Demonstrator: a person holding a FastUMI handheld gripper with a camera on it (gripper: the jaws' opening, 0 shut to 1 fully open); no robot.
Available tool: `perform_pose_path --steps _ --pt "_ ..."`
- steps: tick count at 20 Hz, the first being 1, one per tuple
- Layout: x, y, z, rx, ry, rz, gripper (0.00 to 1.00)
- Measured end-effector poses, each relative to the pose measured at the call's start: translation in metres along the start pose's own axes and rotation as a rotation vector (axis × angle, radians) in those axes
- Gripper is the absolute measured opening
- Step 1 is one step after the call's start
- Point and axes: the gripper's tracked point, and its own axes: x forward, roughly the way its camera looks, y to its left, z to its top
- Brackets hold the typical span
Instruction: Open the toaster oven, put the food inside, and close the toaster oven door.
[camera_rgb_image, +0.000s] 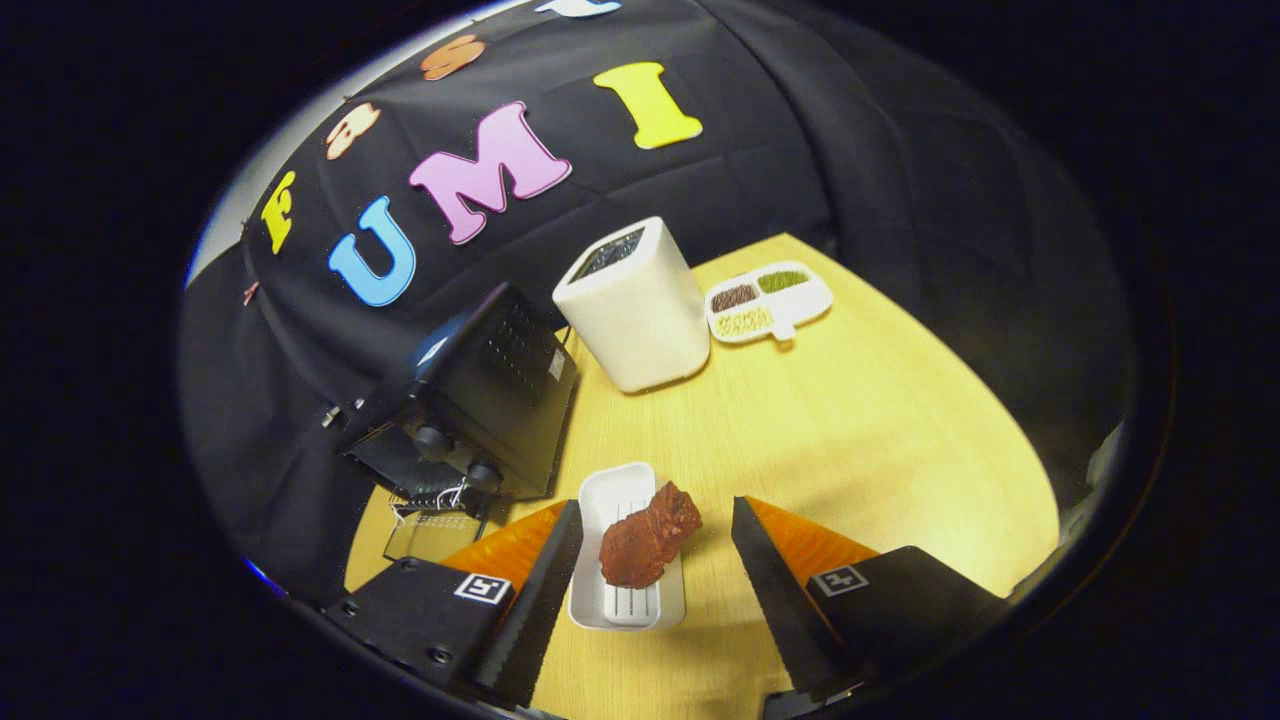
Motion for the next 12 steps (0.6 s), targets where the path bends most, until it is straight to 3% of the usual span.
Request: perform_pose_path --steps 1,5,8,12 --pt "0.007 -0.002 -0.006 0.033 0.023 0.006 0.91" --pt "0.025 -0.003 -0.026 0.154 0.117 0.017 0.46" --pt "0.022 0.004 -0.013 0.272 0.103 0.045 0.15" --pt "0.006 0.012 0.006 0.232 0.041 0.037 0.14"
